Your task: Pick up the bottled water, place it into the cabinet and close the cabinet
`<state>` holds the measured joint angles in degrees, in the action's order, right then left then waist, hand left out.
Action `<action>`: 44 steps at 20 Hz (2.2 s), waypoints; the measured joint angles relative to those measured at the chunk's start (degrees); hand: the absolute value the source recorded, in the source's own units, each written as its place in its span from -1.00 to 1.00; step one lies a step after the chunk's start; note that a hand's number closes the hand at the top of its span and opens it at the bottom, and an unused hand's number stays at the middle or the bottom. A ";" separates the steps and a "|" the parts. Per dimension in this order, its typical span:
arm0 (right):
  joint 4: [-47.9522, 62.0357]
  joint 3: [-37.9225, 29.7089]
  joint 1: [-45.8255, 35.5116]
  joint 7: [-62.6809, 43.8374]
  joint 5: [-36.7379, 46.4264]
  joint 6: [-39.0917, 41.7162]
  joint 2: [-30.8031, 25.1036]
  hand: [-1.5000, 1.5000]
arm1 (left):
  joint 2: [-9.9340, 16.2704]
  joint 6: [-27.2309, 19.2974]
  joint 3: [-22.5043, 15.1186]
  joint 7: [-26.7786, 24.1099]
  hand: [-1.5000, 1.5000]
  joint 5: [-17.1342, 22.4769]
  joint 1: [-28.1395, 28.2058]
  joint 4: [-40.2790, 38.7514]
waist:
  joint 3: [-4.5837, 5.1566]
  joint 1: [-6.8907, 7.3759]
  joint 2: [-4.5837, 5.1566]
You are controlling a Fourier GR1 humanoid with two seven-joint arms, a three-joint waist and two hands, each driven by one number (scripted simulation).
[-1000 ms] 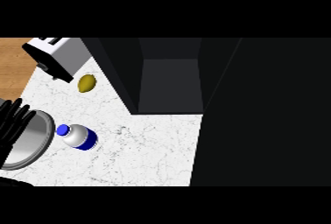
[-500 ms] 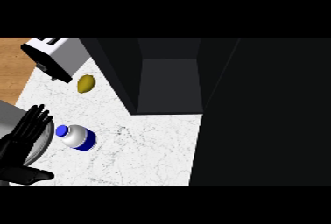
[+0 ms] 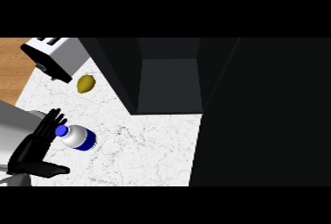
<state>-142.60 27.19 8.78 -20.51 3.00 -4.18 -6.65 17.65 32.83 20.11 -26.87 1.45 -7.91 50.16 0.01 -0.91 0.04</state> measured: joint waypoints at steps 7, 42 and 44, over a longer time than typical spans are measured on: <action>0.05 0.07 -0.94 -0.75 -0.03 -0.97 -0.54 -1.00 | 1.17 -3.11 -0.47 -8.90 -1.00 -3.61 -6.10 -15.60 | 0.04 -0.31 0.07; 0.10 1.50 -0.82 -0.14 -0.53 -4.51 -4.11 -1.00 | -11.24 -26.95 -6.36 -28.37 1.00 -10.22 -16.38 -24.08 | -0.05 0.31 -0.23; 0.15 1.80 -0.29 0.52 -0.51 -4.73 -4.23 -1.00 | -13.56 -29.48 -6.90 -28.75 1.00 -9.54 -16.11 -21.97 | -0.03 0.42 -0.28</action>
<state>-142.45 28.99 8.49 -19.99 2.49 -8.90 -10.88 4.09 3.36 13.21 -55.62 -8.09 -24.02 28.19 -0.02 -0.49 -0.23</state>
